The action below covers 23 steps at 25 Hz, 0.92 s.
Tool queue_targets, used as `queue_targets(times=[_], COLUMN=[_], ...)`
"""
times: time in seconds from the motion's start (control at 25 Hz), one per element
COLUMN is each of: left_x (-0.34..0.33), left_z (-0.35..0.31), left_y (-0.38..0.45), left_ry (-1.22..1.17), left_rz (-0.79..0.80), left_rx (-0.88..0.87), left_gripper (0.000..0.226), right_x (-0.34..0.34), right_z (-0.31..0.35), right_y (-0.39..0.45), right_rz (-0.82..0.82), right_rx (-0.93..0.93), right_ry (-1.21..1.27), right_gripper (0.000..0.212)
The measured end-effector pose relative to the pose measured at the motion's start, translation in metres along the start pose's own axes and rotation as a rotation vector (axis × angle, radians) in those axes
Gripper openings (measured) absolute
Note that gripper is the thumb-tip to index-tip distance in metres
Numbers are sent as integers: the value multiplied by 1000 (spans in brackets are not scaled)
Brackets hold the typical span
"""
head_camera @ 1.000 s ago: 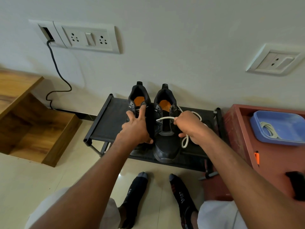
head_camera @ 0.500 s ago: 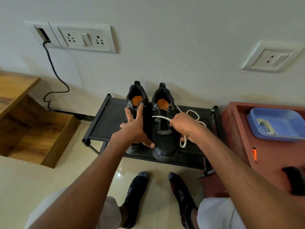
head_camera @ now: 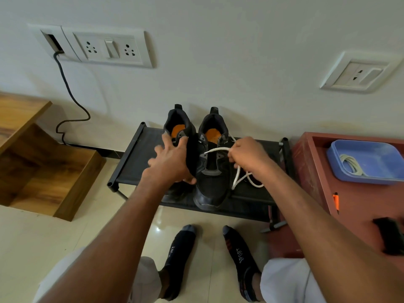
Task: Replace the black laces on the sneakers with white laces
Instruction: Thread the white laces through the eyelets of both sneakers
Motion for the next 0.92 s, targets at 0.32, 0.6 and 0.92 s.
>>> queue_targets(times=[0.32, 0.6, 0.92], left_x=[-15, -21, -24], left_z=[-54, -46, -48], left_y=[8, 18, 17], left_ry=[-29, -378, -488], left_rz=[107, 140, 254], left_rx=[-311, -246, -193], left_gripper=[46, 22, 18], right_x=[18, 11, 3], right_z=[6, 3, 8], right_y=[-13, -13, -12], right_rz=[90, 83, 79], right_rx=[167, 144, 199], right_ry=[-245, -126, -298], right_gripper=[9, 12, 8])
Point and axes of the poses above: each hand's wrist, its own y-axis towards the middle knuckle, its own x-axis out of the back of the hand, z = x × y, the point moved 6 cm from there along y, towards the middle knuckle, and after that the axes turned 13 degrees about z, right-handed, at the moved point
